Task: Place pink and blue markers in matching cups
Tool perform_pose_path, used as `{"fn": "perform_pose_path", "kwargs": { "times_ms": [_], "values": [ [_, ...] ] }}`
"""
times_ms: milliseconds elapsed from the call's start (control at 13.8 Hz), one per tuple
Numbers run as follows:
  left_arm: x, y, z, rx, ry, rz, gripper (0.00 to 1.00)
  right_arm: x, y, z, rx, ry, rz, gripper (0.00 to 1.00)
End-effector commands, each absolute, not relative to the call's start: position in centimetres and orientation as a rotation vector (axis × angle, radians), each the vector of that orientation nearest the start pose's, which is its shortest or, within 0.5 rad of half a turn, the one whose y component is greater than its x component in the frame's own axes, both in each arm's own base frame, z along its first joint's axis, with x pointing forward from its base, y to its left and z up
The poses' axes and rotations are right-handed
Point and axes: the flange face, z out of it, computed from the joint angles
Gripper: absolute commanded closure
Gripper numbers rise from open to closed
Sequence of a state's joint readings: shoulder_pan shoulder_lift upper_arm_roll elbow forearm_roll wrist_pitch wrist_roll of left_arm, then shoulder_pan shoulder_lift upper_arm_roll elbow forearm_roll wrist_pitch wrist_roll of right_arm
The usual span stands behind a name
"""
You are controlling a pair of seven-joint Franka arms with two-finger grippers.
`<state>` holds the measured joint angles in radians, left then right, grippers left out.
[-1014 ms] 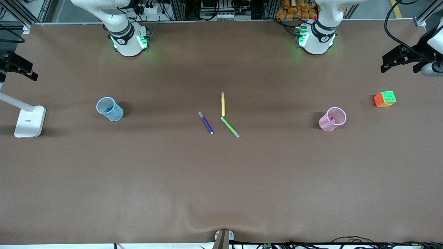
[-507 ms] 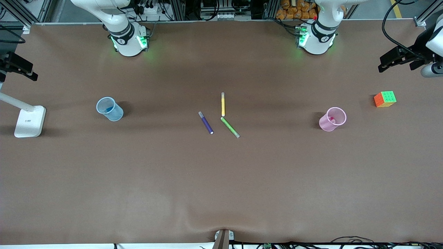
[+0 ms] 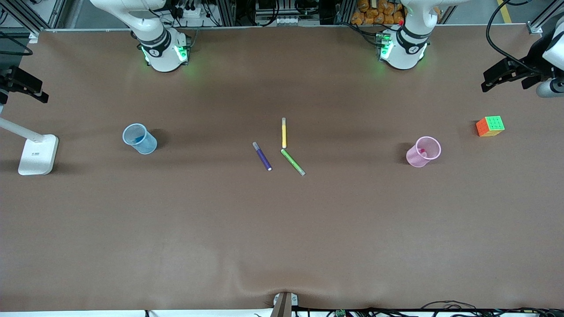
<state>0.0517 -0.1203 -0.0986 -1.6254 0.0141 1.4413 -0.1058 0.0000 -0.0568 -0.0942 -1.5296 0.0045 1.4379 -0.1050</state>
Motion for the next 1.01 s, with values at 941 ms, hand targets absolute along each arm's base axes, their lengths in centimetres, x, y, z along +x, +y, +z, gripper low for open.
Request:
{"fn": "perform_pose_path", "kwargs": {
  "times_ms": [941],
  "values": [
    [50.31,-3.45,65.21,-3.087,-0.17,0.153,0.0,51.63,-5.68,66.39,-3.136,0.001,0.063,0.0]
  ]
}}
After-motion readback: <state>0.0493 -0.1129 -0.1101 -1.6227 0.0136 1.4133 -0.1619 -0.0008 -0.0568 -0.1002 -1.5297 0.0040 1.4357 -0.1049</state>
